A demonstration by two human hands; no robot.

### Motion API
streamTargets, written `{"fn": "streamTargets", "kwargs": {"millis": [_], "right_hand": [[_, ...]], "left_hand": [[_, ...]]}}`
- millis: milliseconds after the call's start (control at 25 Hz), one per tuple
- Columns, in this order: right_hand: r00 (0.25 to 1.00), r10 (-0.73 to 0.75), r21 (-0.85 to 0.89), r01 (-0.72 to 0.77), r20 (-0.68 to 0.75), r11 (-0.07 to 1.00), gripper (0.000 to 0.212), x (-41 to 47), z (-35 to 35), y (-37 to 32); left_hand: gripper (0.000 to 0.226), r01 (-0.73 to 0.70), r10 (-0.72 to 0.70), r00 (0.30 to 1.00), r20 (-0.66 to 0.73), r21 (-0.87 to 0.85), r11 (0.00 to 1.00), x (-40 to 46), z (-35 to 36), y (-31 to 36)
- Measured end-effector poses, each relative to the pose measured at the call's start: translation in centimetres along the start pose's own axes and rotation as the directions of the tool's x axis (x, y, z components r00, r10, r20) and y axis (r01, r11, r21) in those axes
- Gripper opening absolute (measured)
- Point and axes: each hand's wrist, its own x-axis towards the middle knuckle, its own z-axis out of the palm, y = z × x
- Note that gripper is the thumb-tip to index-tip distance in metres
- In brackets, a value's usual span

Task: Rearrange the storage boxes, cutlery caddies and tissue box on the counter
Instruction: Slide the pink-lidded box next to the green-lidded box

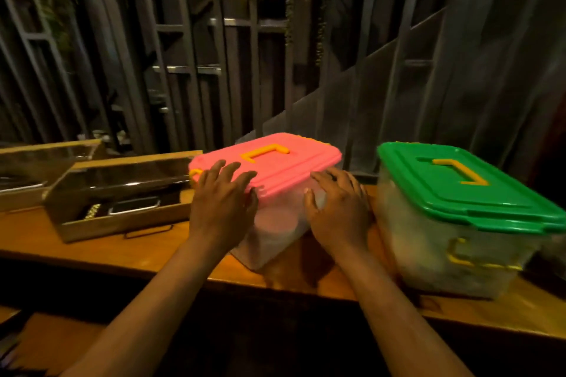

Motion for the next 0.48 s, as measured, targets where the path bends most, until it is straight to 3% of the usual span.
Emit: {"fn": "streamTargets", "kwargs": {"millis": [160, 280, 360, 480], "right_hand": [[0.981, -0.018, 0.078, 0.003, 0.192, 0.997, 0.043, -0.2, 6.3, -7.3], [0.963, -0.006, 0.043, -0.006, 0.268, 0.999, 0.056, -0.6, 8.3, -9.8], [0.967, 0.008, 0.024, -0.015, 0.256, 1.0, 0.054, -0.2, 8.6, -10.4], [0.958, -0.015, 0.034, 0.005, 0.286, 0.999, 0.048, 0.1, 8.3, -10.1]], "left_hand": [[0.052, 0.04, -0.037, 0.992, 0.12, -0.019, 0.999, 0.8, 0.5, -8.2], [0.071, -0.015, 0.036, 0.973, 0.229, -0.093, 0.996, 1.4, 0.7, -10.9], [0.069, 0.014, 0.039, 0.97, 0.24, -0.218, 0.976, 2.5, 1.4, -12.8], [0.049, 0.161, -0.087, 0.971, 0.224, -0.336, 0.928, 4.0, 3.3, -14.4]]}}
